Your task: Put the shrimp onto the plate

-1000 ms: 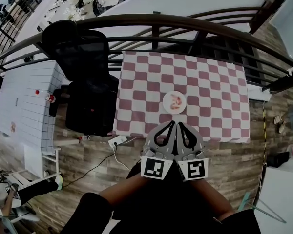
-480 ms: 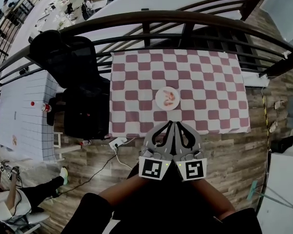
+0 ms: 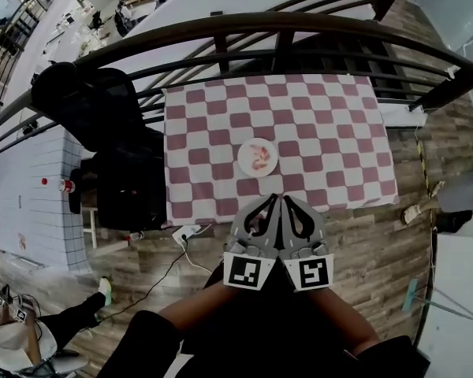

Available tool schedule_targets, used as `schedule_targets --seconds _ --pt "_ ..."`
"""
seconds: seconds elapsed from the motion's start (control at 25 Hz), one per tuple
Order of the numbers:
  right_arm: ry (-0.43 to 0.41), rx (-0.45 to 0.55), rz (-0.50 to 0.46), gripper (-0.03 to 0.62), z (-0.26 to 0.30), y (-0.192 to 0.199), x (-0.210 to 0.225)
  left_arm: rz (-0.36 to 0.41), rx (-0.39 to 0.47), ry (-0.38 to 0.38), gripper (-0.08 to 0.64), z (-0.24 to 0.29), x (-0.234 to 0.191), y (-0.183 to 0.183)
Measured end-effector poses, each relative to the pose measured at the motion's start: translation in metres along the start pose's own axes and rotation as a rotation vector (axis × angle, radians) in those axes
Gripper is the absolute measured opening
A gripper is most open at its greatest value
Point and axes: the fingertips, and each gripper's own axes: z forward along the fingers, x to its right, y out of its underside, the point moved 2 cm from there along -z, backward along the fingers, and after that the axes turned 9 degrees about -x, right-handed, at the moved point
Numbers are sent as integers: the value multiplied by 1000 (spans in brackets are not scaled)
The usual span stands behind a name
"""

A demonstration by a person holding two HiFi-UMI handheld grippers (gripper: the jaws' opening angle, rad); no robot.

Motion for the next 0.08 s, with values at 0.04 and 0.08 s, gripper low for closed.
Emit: schedule_targets --seconds 0.04,0.08 --pt "2 -1 3 -3 0 0 3 1 -1 2 9 2 1 -1" --pt "3 -3 5 -3 1 0 5 2 -1 4 9 5 2 -1"
